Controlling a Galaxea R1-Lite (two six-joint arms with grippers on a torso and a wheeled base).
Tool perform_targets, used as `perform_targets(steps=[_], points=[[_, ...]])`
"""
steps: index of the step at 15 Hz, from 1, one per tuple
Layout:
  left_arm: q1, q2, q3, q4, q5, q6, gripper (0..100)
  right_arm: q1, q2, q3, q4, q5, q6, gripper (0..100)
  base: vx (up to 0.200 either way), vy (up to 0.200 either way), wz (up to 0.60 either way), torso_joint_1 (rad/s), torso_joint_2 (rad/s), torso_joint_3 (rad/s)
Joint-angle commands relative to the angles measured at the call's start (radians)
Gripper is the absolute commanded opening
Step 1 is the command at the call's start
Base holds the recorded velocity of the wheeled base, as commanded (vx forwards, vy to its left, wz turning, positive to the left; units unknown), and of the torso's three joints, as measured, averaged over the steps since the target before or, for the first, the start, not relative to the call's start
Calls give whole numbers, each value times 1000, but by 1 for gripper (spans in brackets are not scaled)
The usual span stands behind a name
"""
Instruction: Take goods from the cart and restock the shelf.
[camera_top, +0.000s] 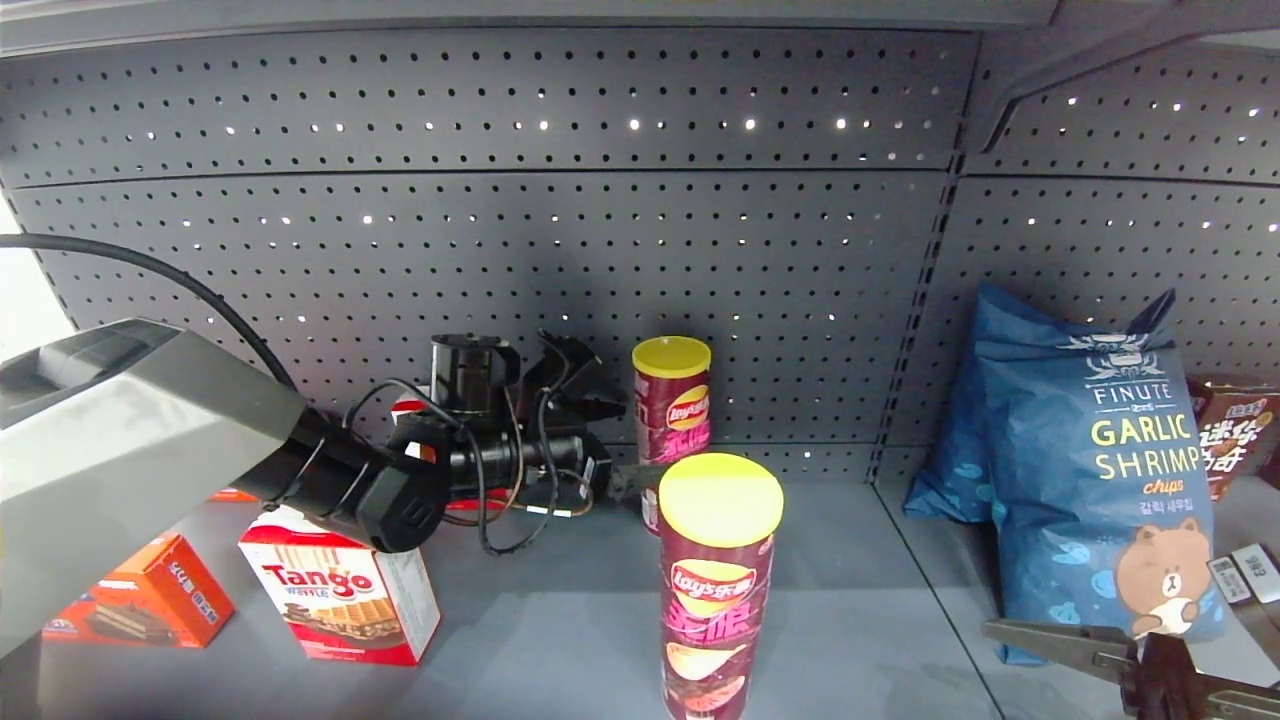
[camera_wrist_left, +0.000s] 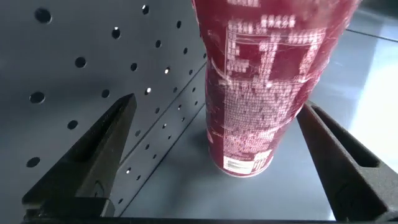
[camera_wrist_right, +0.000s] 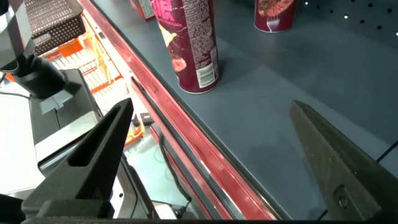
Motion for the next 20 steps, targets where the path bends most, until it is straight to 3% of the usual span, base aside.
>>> perform_targets(steps=[1,20], points=[[-3,-5,2,0,26,-2,100,1,0,4,0,-1,0,100,0,0,0,0,0,0],[20,-43,31,0,51,-2,100,2,-8,18,3,-1,0,100,0,0,0,0,0,0]])
